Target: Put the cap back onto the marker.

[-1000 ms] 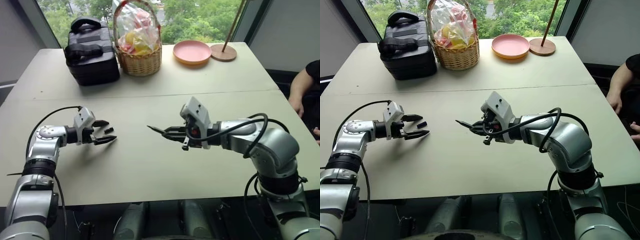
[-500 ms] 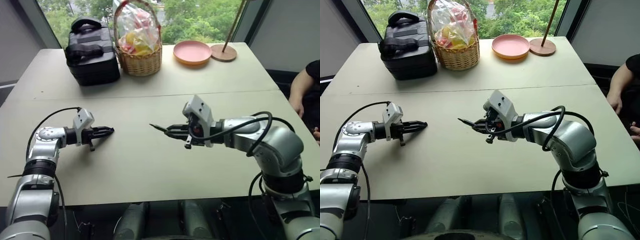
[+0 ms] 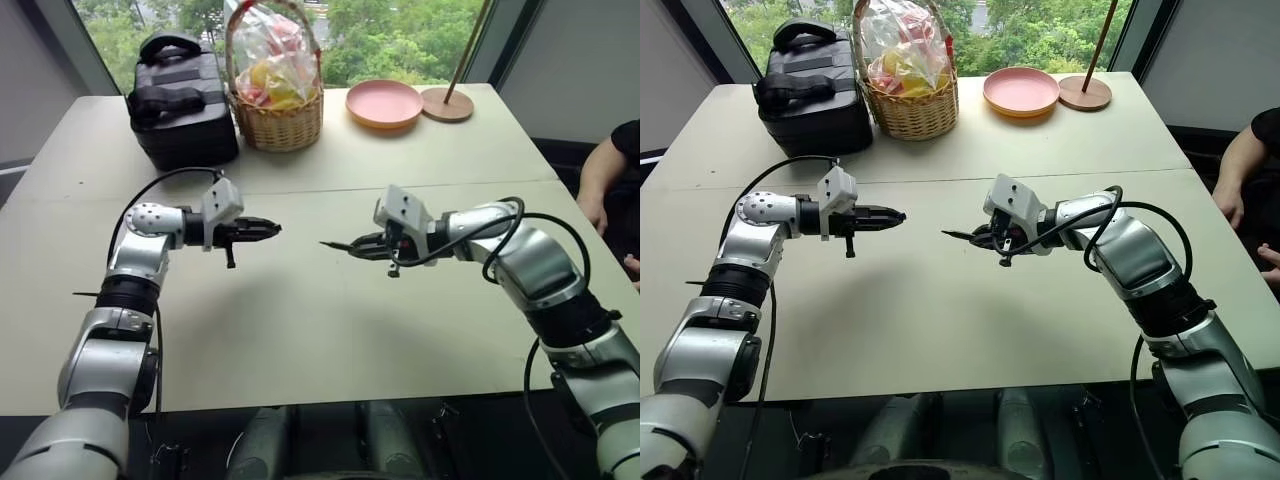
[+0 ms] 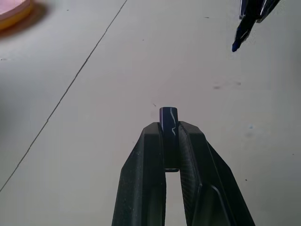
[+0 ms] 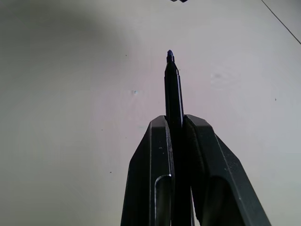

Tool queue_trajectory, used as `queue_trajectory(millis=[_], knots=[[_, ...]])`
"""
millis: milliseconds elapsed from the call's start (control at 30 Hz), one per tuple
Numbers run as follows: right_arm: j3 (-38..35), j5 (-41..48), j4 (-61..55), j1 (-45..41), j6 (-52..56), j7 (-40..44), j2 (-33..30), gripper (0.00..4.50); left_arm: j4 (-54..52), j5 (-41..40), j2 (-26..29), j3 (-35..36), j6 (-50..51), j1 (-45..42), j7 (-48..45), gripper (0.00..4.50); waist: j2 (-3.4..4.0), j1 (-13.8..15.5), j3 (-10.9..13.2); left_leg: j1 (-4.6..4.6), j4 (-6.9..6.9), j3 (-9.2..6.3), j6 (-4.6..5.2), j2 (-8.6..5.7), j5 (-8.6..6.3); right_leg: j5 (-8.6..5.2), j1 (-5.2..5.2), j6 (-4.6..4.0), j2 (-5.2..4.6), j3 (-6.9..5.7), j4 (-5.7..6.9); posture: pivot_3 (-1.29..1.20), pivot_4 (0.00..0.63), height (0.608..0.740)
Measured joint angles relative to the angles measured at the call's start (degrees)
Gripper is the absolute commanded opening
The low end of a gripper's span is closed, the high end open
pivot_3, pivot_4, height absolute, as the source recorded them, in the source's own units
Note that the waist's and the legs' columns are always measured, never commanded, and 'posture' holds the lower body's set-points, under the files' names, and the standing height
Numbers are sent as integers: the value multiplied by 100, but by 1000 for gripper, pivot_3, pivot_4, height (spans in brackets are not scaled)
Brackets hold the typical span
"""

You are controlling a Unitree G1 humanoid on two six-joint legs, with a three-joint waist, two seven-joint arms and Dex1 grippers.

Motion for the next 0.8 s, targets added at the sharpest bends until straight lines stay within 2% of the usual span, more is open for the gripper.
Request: queue_trajectory(millis=[100,267,600,800], knots=[[161,-333,236,-114,-413,94,157,0,-280,-12,-200,-116,129,25,-67,22,0,11,0,-2,2,-1,0,0,0,0,0,0,1,0,1,0,150,740],[230,-669,430,-122,-703,160,281,0,-527,-15,-232,-226,231,150,-102,22,0,16,0,0,3,-4,0,0,0,0,1,0,2,0,2,0,150,740],[209,-838,432,-119,-795,232,338,0,-447,12,-1,-281,194,286,-206,22,0,24,0,0,3,-7,0,0,0,0,1,-1,3,0,3,0,150,740],[190,-874,432,-119,-796,258,406,0,-245,12,-82,-281,102,282,-130,22,0,35,0,0,4,-7,0,-1,0,0,2,-1,3,0,3,0,150,740]])
